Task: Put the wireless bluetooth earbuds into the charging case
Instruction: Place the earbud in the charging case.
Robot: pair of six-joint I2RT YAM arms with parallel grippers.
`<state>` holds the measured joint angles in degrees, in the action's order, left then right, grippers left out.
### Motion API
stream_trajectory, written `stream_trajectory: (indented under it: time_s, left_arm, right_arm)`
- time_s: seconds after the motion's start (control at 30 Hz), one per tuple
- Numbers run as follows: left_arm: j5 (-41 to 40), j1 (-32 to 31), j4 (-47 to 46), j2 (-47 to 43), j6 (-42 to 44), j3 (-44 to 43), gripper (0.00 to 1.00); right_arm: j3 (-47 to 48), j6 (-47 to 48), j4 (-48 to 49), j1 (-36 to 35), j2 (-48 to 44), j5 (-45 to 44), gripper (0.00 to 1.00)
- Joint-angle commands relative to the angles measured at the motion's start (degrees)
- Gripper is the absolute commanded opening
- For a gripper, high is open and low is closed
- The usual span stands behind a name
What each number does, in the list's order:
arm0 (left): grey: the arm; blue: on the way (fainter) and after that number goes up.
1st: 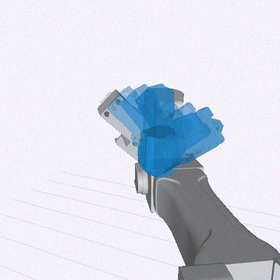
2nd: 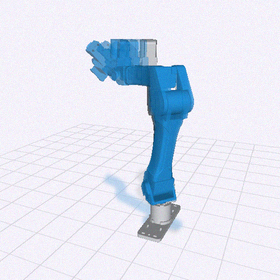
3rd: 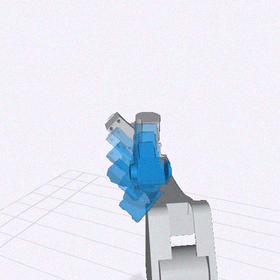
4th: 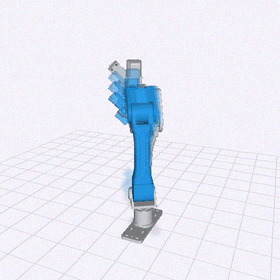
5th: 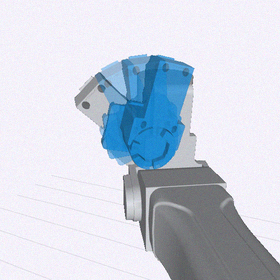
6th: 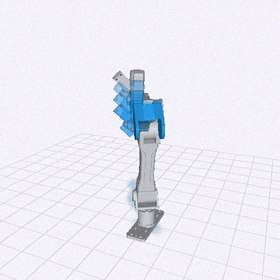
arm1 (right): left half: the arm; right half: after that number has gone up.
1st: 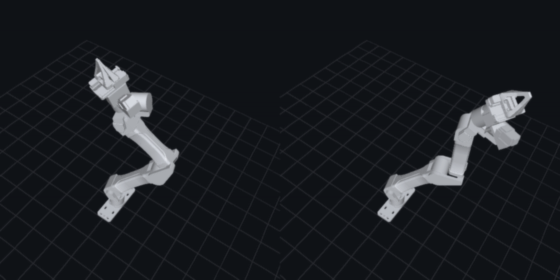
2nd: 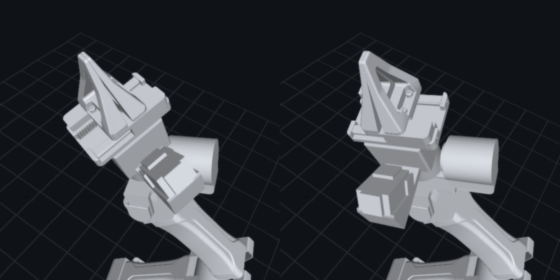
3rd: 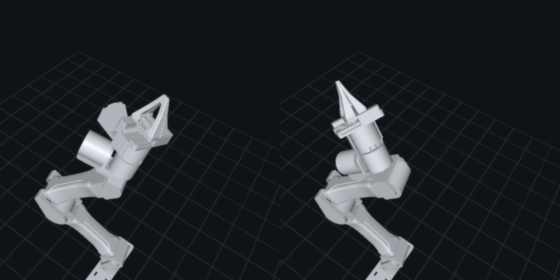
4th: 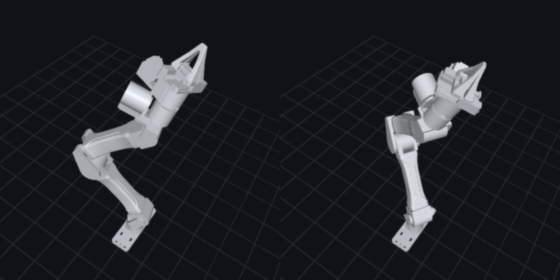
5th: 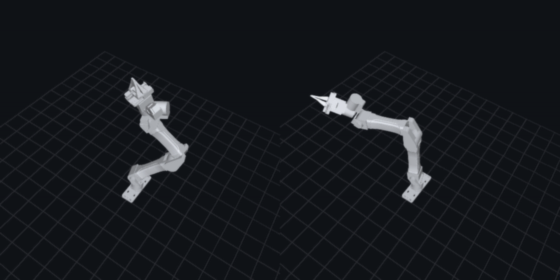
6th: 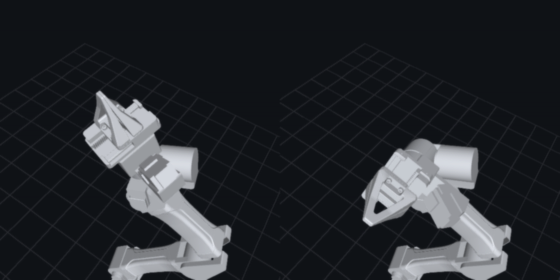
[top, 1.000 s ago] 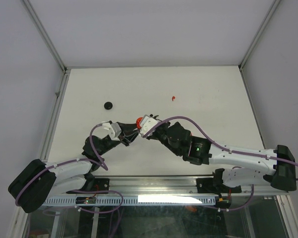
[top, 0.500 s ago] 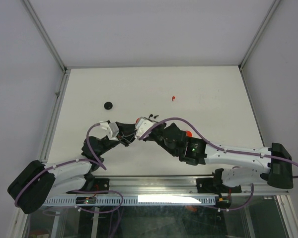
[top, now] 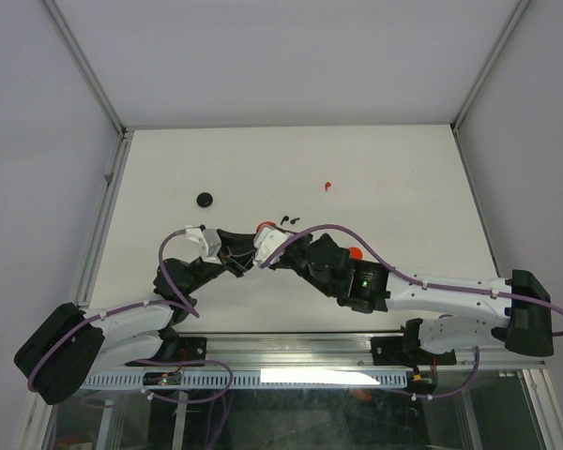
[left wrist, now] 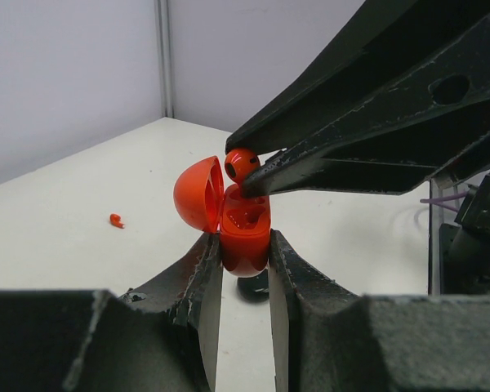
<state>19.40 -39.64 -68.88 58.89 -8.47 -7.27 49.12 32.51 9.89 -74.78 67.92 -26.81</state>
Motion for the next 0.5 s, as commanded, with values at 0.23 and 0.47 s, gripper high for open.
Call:
stream_trajectory:
  time_s: [0.23,0.47]
  left_arm:
    - [-2.78,0.44,-1.99,-0.88,-4.95,-1.71,0.00]
    - [-2.01,0.47,-3.13,-1.06,-5.16,-1.44,0.00]
  right_arm:
    - [-0.39,-2.33,-0.07,-0.54,-2.97,5.88,0.27]
    - [0.09,-4.01,-1.59,-0.54,-2.46,6.23,0.33]
